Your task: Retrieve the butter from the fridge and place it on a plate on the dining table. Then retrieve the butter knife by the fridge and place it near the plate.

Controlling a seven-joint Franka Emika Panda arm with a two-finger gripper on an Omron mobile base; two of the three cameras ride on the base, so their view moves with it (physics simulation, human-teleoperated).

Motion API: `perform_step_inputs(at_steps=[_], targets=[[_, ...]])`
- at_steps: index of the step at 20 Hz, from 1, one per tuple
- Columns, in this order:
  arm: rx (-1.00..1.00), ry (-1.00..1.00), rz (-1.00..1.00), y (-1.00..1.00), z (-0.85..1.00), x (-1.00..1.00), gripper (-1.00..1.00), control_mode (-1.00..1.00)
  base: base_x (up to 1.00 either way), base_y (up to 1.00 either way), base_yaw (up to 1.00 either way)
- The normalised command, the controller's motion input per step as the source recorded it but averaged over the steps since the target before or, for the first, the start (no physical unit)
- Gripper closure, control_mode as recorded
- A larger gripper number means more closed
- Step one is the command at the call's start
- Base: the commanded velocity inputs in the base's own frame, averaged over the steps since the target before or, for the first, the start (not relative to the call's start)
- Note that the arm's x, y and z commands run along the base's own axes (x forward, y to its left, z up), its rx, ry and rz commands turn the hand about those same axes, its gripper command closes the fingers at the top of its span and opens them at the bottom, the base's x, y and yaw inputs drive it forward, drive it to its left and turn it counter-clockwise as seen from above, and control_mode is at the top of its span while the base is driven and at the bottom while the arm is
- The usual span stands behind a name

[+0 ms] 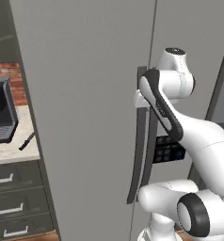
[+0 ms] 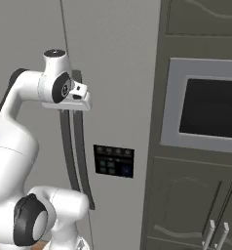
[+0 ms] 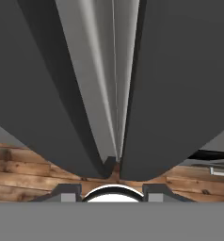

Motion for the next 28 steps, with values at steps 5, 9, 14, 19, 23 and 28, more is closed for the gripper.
perform_step_inputs(at_steps=[5, 9, 14, 19, 23, 28], targets=[[0.0, 0.0, 0.0, 0.0, 0.0, -0.05, -1.0, 1.0, -0.25, 0.0, 0.0], [0.0, 0.0, 0.0, 0.0, 0.0, 0.0, -1.0, 1.0, -0.51, 0.0, 0.0], [0.0, 0.0, 0.0, 0.0, 0.0, 0.0, -1.0, 1.0, -0.49, -0.01, 0.0], [0.0, 0.0, 0.0, 0.0, 0.0, 0.0, -1.0, 1.0, -0.39, -0.27, 0.0], [0.0, 0.0, 0.0, 0.0, 0.0, 0.0, -1.0, 1.0, -0.26, -0.3, 0.0], [0.0, 0.0, 0.0, 0.0, 0.0, 0.0, -1.0, 1.0, -0.11, -0.25, 0.0]])
